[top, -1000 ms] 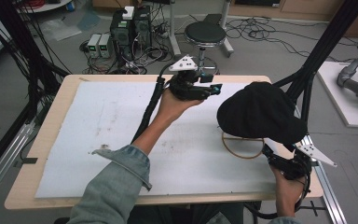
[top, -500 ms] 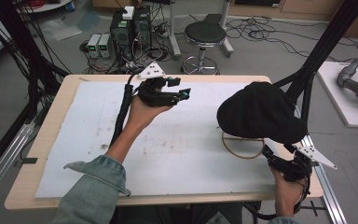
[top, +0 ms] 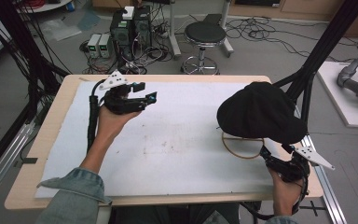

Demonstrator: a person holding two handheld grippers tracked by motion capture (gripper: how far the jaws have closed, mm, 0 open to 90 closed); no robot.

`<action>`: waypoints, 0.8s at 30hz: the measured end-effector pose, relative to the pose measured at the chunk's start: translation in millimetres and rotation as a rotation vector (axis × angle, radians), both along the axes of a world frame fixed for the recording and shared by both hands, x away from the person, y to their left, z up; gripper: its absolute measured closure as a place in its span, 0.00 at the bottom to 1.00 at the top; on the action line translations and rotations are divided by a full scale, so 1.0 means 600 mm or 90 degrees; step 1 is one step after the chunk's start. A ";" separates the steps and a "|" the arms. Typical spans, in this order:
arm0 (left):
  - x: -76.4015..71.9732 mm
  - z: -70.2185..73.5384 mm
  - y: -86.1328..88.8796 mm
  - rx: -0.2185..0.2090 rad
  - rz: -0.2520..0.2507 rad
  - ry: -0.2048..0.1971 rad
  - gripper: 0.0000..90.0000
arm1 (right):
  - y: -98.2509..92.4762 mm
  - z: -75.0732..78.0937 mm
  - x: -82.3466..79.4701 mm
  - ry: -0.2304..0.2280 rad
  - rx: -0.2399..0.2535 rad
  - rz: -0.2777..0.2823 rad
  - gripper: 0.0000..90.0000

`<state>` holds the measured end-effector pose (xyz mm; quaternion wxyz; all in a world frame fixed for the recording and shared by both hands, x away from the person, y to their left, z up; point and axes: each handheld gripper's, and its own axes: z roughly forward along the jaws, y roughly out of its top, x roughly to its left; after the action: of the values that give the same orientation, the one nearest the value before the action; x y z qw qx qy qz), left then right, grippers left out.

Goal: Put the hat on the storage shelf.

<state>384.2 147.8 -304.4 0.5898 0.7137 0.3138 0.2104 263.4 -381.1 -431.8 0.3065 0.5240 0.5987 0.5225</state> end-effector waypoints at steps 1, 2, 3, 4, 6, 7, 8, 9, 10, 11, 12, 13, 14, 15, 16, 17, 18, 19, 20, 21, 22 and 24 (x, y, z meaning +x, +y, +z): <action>-0.004 -0.003 0.009 -0.002 0.006 0.000 0.40 | 0.000 0.000 -0.001 0.002 -0.001 0.000 0.07; -0.009 -0.007 0.021 -0.004 0.012 0.000 0.40 | 0.002 0.000 -0.002 0.001 -0.001 0.000 0.07; -0.012 -0.009 0.029 -0.003 0.017 -0.001 0.40 | 0.002 0.001 -0.003 0.001 -0.005 -0.001 0.07; -0.016 -0.012 0.038 0.000 0.026 -0.001 0.40 | 0.002 0.001 -0.003 0.000 -0.007 0.000 0.07; -0.025 -0.018 0.058 0.007 0.040 0.002 0.39 | 0.003 0.001 -0.005 -0.001 -0.009 -0.001 0.07; -0.029 -0.021 0.068 0.008 0.049 0.001 0.39 | 0.003 0.002 -0.006 -0.002 -0.009 0.001 0.07; -0.033 -0.025 0.078 0.010 0.056 0.002 0.39 | 0.004 0.002 -0.007 -0.001 -0.008 0.001 0.07; -0.037 -0.030 0.087 0.009 0.063 0.001 0.38 | 0.004 0.002 -0.007 -0.003 -0.009 0.001 0.07; -0.042 -0.034 0.096 0.011 0.072 0.001 0.38 | 0.005 0.002 -0.007 0.000 -0.011 0.002 0.07; -0.046 -0.039 0.105 0.013 0.080 0.002 0.38 | 0.006 0.002 -0.007 -0.001 -0.011 0.003 0.07; -0.049 -0.044 0.113 0.016 0.089 0.003 0.38 | 0.007 0.002 -0.006 -0.002 -0.011 0.004 0.07; -0.053 -0.049 0.120 0.018 0.098 0.006 0.37 | 0.008 0.002 -0.006 -0.001 -0.010 0.005 0.07; -0.058 -0.053 0.127 0.021 0.104 0.007 0.37 | 0.009 0.002 -0.006 0.001 -0.008 0.005 0.07; -0.062 -0.057 0.134 0.023 0.109 0.008 0.36 | 0.010 0.002 -0.006 -0.002 -0.008 0.005 0.07; -0.067 -0.061 0.140 0.025 0.117 0.008 0.36 | 0.011 0.003 -0.006 -0.002 -0.009 0.005 0.07; -0.072 -0.065 0.147 0.025 0.121 0.008 0.36 | 0.012 0.003 -0.006 0.001 -0.009 0.006 0.07; -0.076 -0.069 0.154 0.026 0.125 0.007 0.35 | 0.012 0.003 -0.007 0.002 -0.011 0.008 0.07; -0.080 -0.072 0.160 0.027 0.134 0.009 0.35 | 0.014 0.003 -0.006 -0.001 -0.011 0.009 0.07; -0.085 -0.075 0.167 0.027 0.140 0.011 0.35 | 0.014 0.003 -0.007 0.000 -0.015 0.010 0.07; -0.089 -0.079 0.174 0.023 0.147 0.012 0.35 | 0.016 0.003 -0.008 0.001 -0.017 0.012 0.07; -0.094 -0.082 0.182 0.020 0.156 0.014 0.34 | 0.017 0.003 -0.008 -0.001 -0.019 0.015 0.07; -0.102 -0.087 0.195 0.009 0.173 0.015 0.34 | 0.020 0.004 -0.008 0.000 -0.020 0.019 0.07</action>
<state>323.2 264.9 -356.9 0.5473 0.6711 0.4128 0.2824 258.5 -369.3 -429.5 0.3069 0.5102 0.6143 0.5178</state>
